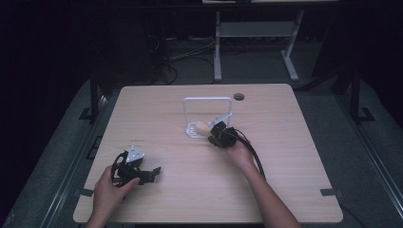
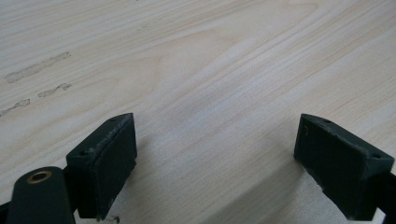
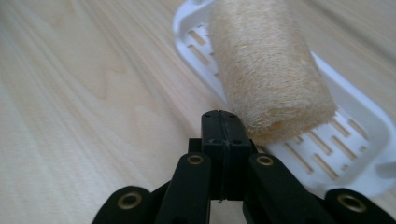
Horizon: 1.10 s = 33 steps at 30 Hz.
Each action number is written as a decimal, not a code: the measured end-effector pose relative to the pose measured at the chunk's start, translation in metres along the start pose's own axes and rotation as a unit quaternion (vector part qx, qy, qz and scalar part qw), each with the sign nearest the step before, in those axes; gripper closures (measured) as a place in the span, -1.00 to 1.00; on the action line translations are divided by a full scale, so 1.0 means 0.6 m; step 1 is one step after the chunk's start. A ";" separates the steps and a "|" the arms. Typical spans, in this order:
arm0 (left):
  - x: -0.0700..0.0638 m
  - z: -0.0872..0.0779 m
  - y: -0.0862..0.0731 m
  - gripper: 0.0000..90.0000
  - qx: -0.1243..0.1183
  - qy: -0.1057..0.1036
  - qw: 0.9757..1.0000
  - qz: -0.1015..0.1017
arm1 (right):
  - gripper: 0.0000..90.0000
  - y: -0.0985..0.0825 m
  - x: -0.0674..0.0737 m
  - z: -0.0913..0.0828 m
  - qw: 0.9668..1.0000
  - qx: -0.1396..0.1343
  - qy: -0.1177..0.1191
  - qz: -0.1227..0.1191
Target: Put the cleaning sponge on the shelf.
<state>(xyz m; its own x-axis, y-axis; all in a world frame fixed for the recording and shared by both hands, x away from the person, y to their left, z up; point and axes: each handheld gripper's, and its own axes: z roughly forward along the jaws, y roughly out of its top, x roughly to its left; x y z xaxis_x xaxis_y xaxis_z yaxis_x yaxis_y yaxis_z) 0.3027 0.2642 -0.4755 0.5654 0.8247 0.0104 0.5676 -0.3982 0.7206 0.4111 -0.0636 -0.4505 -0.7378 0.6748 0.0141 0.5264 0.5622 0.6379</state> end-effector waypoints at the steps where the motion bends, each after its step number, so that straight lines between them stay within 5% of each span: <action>1: 0.000 0.000 0.000 -0.72 0.001 0.000 1.000 0.000 | 0.99 -0.001 -0.003 -0.001 1.000 0.002 -0.002 0.001; 22: 0.000 0.000 0.000 -0.72 0.000 0.000 1.000 0.000 | 0.99 -0.015 -0.046 -0.006 0.999 -0.008 -0.030 0.031; 33: 0.000 0.000 0.000 -0.72 -0.001 0.000 1.000 -0.002 | 0.66 -0.024 -0.042 -0.033 0.999 -0.019 -0.018 0.029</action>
<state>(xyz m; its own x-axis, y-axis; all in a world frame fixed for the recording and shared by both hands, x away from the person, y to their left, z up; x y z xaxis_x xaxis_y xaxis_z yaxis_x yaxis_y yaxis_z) 0.3026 0.2640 -0.4756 0.5628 0.8265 0.0079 0.5682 -0.3938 0.7225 0.4135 -0.0981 -0.4450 -0.6907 0.7227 0.0236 0.5498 0.5037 0.6664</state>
